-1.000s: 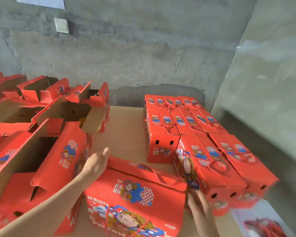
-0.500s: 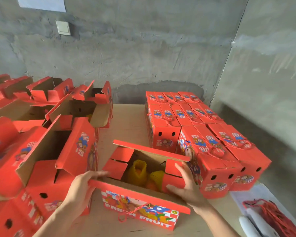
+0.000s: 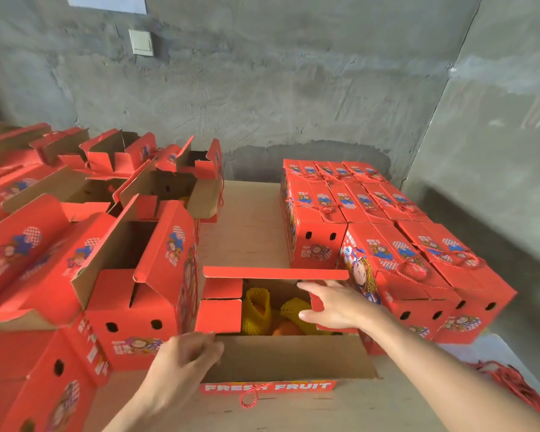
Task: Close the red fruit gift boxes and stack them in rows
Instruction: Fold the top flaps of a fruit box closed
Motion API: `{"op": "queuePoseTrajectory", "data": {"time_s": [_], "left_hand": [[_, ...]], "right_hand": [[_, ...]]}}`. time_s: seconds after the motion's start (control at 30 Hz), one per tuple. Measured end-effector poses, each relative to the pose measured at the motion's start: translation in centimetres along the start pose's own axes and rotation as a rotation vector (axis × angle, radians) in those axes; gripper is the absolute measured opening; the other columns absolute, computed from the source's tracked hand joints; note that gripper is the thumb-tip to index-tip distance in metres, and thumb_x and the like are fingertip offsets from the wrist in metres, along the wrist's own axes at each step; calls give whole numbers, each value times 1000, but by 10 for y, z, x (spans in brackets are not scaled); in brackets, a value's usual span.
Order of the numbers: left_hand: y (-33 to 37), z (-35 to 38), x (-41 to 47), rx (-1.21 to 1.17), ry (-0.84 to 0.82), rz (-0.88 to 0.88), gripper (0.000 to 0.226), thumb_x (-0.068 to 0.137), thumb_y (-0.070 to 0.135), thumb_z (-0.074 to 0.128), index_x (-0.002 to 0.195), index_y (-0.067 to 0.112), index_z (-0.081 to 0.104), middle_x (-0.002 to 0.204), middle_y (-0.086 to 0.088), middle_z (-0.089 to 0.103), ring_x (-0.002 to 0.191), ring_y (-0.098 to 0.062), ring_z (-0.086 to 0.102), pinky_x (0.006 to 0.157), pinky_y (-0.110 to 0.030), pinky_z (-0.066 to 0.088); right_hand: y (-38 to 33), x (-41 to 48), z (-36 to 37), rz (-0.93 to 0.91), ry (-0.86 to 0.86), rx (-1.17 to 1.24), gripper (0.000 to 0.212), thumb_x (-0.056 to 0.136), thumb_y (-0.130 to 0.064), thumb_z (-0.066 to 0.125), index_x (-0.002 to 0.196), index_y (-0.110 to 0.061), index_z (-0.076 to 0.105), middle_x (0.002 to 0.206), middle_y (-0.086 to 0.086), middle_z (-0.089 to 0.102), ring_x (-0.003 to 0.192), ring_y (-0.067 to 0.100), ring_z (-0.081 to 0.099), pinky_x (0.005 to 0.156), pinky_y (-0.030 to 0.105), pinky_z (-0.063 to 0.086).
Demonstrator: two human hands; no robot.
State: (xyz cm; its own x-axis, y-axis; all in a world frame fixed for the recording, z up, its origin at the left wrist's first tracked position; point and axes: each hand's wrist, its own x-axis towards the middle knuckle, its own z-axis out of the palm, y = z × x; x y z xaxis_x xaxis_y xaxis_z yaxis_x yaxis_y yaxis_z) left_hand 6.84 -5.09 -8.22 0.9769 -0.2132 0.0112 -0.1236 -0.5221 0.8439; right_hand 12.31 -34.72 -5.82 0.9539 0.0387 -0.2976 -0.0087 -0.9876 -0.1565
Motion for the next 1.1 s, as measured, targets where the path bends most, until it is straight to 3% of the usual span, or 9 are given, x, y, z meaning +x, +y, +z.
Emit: {"op": "queuePoseTrajectory", "data": {"time_s": [0.07,0.17,0.27,0.37,0.57,0.73,0.83,0.97,1.1], "left_hand": [[13,-11,16,234,-70,43,25,90,29,58,70,18,70,75,-2,69,74,-18,63,65,-26,45],[32,-17,46,402,-197,134,5,90,29,60,91,27,65,93,10,66,88,-13,63,72,-16,45],[38,-8,75,663,-528,256,59,89,35,62,141,22,39,146,4,38,133,-14,37,107,-22,32],[46,10,95,909,-654,273,73,93,43,52,151,21,14,160,3,6,146,-18,5,119,-39,9],[56,21,110,1454,-511,314,61,90,59,38,135,18,46,142,-6,40,140,-32,19,112,-60,6],[67,7,121,1377,-187,331,64,80,26,53,139,15,31,127,-8,53,122,-31,43,99,-45,34],[57,-17,131,1202,-192,244,83,81,5,55,148,21,9,140,-13,32,109,-29,55,73,-30,45],[36,-35,139,1001,-342,131,102,81,-7,55,149,30,-13,154,-14,-2,60,-10,52,40,-15,35],[30,-37,141,840,-365,104,107,82,15,70,148,36,-11,157,-4,-3,95,-16,59,53,-13,47]], "right_hand": [[-12,3,3,-15,-95,-120,63,87,-50,49,143,-50,21,160,-1,-4,144,38,6,113,53,18],[-25,3,1,-25,-159,-257,56,86,-27,50,141,-31,40,160,-5,-4,145,37,5,113,55,12],[-28,-2,-13,-54,-116,-355,53,82,-18,49,135,-18,49,158,-9,14,136,31,29,108,48,30],[-19,-9,-33,-48,-62,-351,60,76,-10,43,136,-22,45,145,-9,28,123,29,41,94,43,42],[16,-11,-64,129,23,-419,43,86,-17,45,128,-18,51,120,4,45,102,25,53,60,30,32],[48,-7,-52,147,-46,-198,87,80,8,36,147,-44,15,152,5,19,126,30,44,56,24,34],[52,-5,-53,145,-52,-129,96,78,8,40,145,-51,5,158,-1,2,139,30,27,69,26,45],[55,0,-70,68,14,142,86,78,-8,65,148,-36,24,141,3,37,99,19,59,79,32,52],[53,3,-75,-66,-7,844,55,94,-18,56,144,-25,34,140,-7,41,89,21,68,68,26,52]]}}
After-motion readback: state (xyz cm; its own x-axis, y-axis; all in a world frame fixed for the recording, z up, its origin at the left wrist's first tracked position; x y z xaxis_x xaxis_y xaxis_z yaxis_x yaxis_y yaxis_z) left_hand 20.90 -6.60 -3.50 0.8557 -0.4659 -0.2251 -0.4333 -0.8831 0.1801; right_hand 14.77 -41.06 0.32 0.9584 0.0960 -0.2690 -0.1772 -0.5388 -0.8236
